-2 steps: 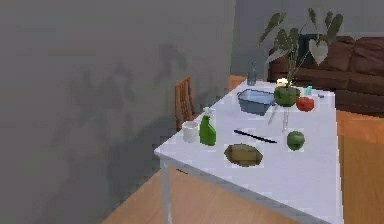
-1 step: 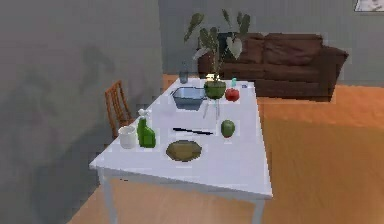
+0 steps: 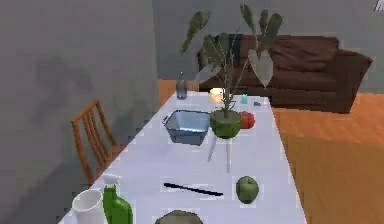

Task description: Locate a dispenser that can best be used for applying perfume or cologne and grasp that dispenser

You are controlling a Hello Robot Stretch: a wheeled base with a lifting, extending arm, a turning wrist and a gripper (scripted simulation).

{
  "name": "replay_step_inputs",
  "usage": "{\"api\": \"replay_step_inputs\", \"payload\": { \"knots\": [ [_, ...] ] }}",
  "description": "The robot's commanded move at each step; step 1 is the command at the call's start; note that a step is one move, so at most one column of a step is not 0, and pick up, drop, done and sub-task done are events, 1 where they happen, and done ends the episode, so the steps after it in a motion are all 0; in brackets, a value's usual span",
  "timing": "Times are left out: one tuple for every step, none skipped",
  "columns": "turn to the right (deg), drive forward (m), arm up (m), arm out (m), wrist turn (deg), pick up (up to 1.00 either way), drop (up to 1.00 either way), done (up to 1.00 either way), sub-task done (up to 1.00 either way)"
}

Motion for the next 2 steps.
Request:
{"api": "replay_step_inputs", "payload": {
  "knots": [
    [-45.0, 0.0, 0.0, 0.0, 0.0, 0.0, 0.0, 0.0, 0.0],
    [-45.0, 0.0, 0.0, 0.0, 0.0, 0.0, 0.0, 0.0, 0.0]
  ]
}}
